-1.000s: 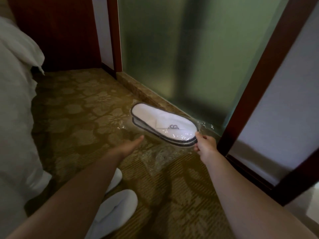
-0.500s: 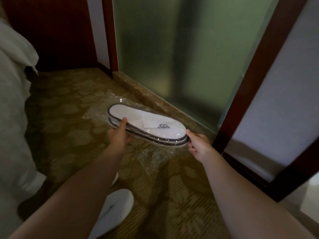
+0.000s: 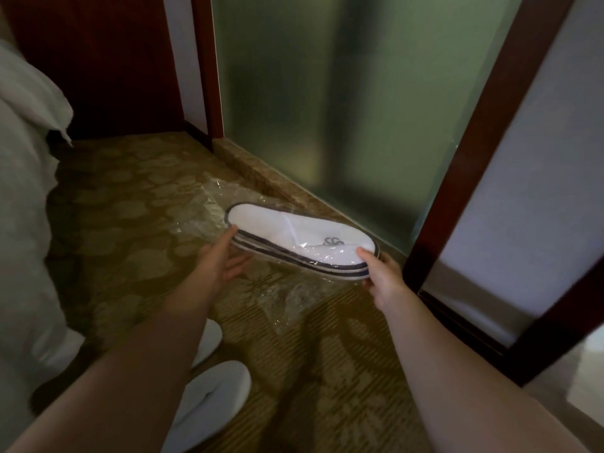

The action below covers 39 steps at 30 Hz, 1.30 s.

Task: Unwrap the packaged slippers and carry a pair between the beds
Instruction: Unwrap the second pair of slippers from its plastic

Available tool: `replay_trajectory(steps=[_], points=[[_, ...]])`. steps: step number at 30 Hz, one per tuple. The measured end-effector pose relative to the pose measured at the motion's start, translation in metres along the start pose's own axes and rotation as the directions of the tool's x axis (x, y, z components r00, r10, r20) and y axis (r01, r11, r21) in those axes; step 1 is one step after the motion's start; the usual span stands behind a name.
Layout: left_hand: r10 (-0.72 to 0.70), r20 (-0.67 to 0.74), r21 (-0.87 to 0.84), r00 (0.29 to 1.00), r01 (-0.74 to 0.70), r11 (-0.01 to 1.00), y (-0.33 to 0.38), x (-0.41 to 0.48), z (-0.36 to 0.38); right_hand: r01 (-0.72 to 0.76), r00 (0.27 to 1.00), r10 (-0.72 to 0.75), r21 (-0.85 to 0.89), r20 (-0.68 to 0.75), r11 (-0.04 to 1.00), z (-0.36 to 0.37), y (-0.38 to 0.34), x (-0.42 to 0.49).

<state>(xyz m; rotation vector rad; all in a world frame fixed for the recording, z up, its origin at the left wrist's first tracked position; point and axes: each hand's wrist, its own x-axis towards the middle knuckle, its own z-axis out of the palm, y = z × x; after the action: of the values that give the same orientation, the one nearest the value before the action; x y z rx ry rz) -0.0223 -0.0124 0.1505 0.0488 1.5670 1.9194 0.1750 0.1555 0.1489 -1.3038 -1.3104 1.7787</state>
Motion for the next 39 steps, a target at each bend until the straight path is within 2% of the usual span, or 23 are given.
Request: replay_trajectory(steps=[5, 12, 14, 16, 18, 20, 27, 32, 34, 39], points=[[0.029, -0.006, 0.010, 1.000, -0.029, 1.000, 0.006, 0.003, -0.027, 0.042, 0.998, -0.034, 0.144, -0.062, 0.989, -0.017, -0.001, 0.001], [-0.029, -0.050, 0.057, 0.998, 0.032, 0.998, 0.009, 0.005, -0.039, 0.013, 0.994, 0.009, 0.205, -0.106, 0.979, -0.031, -0.003, -0.002], [-0.061, -0.061, 0.139, 0.996, 0.069, 0.988, 0.007, 0.008, -0.039, -0.003, 0.992, 0.031, 0.223, -0.123, 0.975, -0.033, -0.003, -0.004], [-0.069, -0.078, 0.302, 0.995, 0.089, 0.949, 0.002, 0.012, -0.039, -0.007, 0.987, 0.045, 0.239, -0.154, 0.971, -0.034, -0.003, -0.004], [-0.021, -0.112, 0.448, 0.993, 0.069, 0.892, -0.003, 0.014, -0.036, 0.016, 0.975, 0.043, 0.260, -0.220, 0.966, -0.035, -0.004, -0.004], [0.042, -0.171, 0.509, 0.984, 0.051, 0.859, -0.007, 0.015, -0.034, 0.052, 0.952, 0.036, 0.276, -0.305, 0.960, -0.036, -0.004, -0.004], [0.149, -0.344, 0.512, 0.927, 0.053, 0.857, -0.014, 0.022, -0.052, 0.139, 0.835, 0.063, 0.320, -0.547, 0.937, -0.042, -0.002, -0.004], [0.162, -0.470, 0.535, 0.868, 0.134, 0.834, -0.012, 0.026, -0.066, 0.165, 0.749, 0.080, 0.302, -0.658, 0.939, -0.049, -0.002, -0.001], [0.158, -0.473, 0.499, 0.867, 0.115, 0.859, -0.012, 0.019, -0.067, 0.168, 0.729, 0.073, 0.281, -0.681, 0.945, -0.051, 0.000, -0.001], [0.127, -0.386, 0.427, 0.914, 0.055, 0.902, -0.016, 0.011, -0.055, 0.122, 0.731, 0.136, 0.325, -0.668, 0.938, -0.052, 0.005, 0.004]])
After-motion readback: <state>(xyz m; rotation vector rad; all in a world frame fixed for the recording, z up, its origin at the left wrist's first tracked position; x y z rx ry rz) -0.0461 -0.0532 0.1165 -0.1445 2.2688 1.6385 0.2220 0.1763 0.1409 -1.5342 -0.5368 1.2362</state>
